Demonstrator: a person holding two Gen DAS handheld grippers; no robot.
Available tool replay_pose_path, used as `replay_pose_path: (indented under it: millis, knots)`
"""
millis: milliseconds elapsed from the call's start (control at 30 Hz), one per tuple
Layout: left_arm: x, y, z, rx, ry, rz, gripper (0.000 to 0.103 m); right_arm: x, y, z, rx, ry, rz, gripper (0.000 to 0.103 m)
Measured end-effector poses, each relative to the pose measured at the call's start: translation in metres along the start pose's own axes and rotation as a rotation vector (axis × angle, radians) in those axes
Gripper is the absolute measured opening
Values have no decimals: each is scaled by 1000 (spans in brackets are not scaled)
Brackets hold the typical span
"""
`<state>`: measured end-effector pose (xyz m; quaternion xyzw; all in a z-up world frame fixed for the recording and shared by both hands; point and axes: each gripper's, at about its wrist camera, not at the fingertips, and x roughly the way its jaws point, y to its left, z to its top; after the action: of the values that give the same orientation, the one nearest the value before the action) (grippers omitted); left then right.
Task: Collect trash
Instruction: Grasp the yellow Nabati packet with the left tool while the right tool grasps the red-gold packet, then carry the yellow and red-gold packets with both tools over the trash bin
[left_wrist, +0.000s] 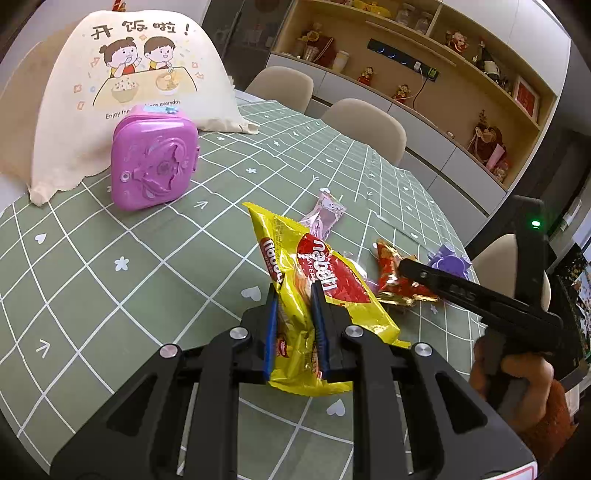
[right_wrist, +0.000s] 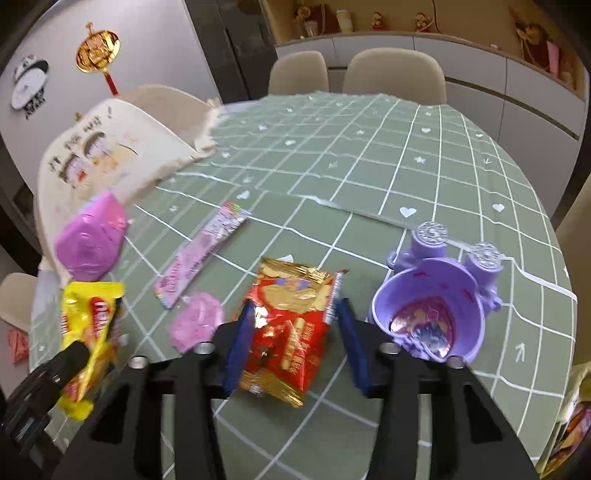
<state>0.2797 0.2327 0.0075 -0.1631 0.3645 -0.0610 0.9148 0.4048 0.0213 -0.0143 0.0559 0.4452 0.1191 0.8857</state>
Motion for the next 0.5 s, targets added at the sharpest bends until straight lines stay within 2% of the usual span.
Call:
replay_pose_path:
  millis: [33,67,167,267,500]
  knots:
    - [0,0,0,-2,0,0,16,1,-1,0,3,0,0,34]
    - [0,0,0,-1,-3,2,16,0,-2,-1,-4,-1,8,26]
    - [-2,-1,0,1,-11,13,16,-9,0,-9,-54,4,37,21]
    - [-4,-4,-1,1,-13,21,16,-32,7,-21,-125,-44,28,17]
    - [-22,-36,-8,54,-43,31,16,-97,-12,-36,-164,-150,40,16]
